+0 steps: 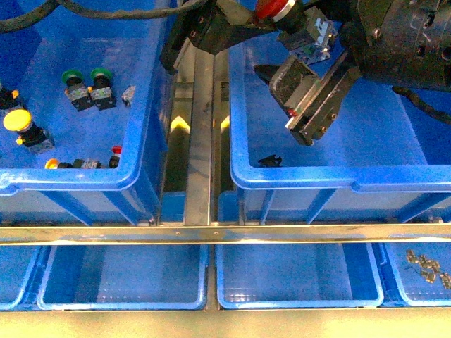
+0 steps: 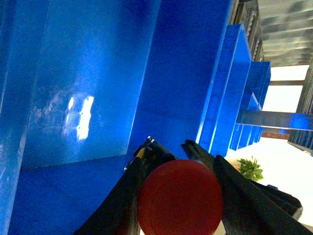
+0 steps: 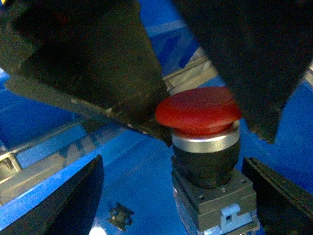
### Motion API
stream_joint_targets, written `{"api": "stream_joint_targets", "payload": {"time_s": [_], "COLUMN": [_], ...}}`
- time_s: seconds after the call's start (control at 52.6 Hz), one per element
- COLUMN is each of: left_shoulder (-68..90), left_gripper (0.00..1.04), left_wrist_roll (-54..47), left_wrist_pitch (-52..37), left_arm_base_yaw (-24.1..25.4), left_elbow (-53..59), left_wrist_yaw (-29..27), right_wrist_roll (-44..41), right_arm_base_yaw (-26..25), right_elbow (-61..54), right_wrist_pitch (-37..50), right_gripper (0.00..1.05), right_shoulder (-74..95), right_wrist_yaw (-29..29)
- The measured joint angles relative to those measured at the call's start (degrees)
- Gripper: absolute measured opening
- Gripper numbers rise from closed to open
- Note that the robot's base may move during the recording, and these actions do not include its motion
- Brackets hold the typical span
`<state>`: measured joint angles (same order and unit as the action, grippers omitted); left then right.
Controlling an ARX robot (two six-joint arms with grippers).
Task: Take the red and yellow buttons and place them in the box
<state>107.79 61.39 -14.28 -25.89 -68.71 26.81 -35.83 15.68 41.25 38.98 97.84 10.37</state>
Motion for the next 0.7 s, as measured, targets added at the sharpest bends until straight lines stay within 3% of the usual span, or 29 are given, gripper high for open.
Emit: {"api": "stream_joint_targets", "payload": {"time_s": [0.285,0.589,0.703], "left_shoulder": [-0.02,-0.02,-0.02], "left_gripper": [0.35,0.35,0.58], "left_wrist_roll": [-1.57,-5.42,-4.59], "left_wrist_pitch": [0.46,0.90,0.13], "left_arm_base_yaw": [0.00,-0.42,-0.61], "left_elbow": [0.00,0.00,0.00], "left_wrist_yaw": [-0.15,-0.83,-2.36], "right_wrist_roll": [-3.02,-2.99,-2.99], "right_arm_base_yaw": [-1.05,-1.70,-1.68], "right_elbow": [0.00,-1.90,-2.89], "right_wrist_pitch": [-0.09,0.17,-0.07], "right_gripper": [0.33,0.28,0.27], "right_shoulder": [-0.09,-0.81,-1.05], "right_wrist_yaw": [-0.98,-0.26,-0.11]}}
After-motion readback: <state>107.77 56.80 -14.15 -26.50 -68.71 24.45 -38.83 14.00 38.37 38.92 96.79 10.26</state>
